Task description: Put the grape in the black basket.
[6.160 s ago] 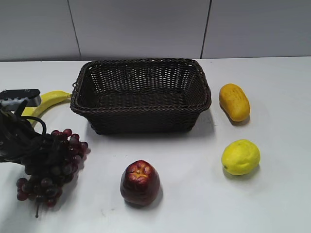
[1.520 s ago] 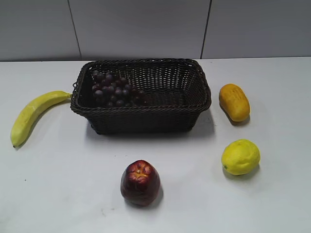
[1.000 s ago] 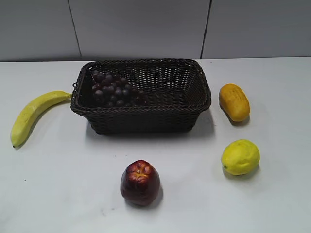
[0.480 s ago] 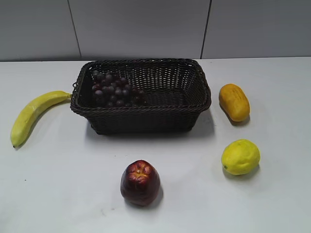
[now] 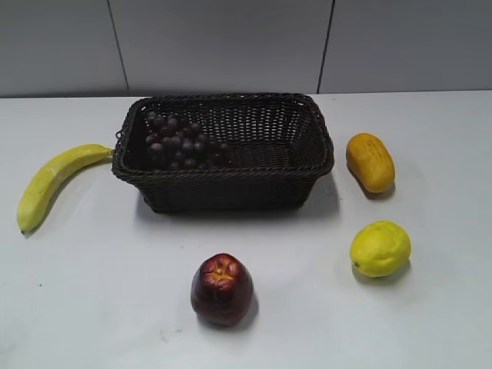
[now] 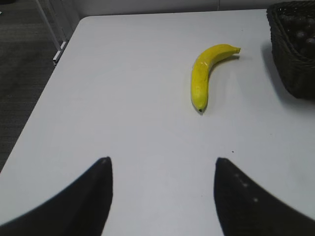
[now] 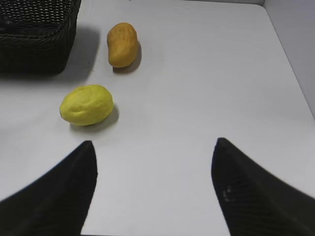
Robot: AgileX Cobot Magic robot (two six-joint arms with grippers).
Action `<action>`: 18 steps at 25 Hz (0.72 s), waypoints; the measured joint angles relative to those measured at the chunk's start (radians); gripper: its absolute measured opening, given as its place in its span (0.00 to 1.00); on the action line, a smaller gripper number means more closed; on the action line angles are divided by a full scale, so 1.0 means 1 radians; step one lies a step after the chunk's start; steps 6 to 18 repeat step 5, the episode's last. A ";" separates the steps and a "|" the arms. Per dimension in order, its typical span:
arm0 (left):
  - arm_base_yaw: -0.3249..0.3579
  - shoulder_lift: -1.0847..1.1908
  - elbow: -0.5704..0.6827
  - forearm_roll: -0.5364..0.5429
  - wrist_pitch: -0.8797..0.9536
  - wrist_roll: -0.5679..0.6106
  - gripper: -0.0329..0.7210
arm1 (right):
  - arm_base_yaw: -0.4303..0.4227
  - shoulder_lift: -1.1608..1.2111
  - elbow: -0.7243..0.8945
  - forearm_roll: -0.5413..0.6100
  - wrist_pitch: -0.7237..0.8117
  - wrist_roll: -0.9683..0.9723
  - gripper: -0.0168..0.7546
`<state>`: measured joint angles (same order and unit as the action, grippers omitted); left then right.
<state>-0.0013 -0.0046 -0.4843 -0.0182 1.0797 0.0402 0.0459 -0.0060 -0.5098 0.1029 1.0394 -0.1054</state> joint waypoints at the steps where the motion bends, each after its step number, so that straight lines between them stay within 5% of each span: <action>1: 0.000 0.000 0.000 0.000 0.000 0.000 0.68 | 0.000 0.000 0.000 0.000 0.000 0.000 0.74; 18: 0.000 0.000 0.000 0.000 0.000 0.000 0.68 | 0.000 0.000 0.000 0.000 0.000 0.000 0.74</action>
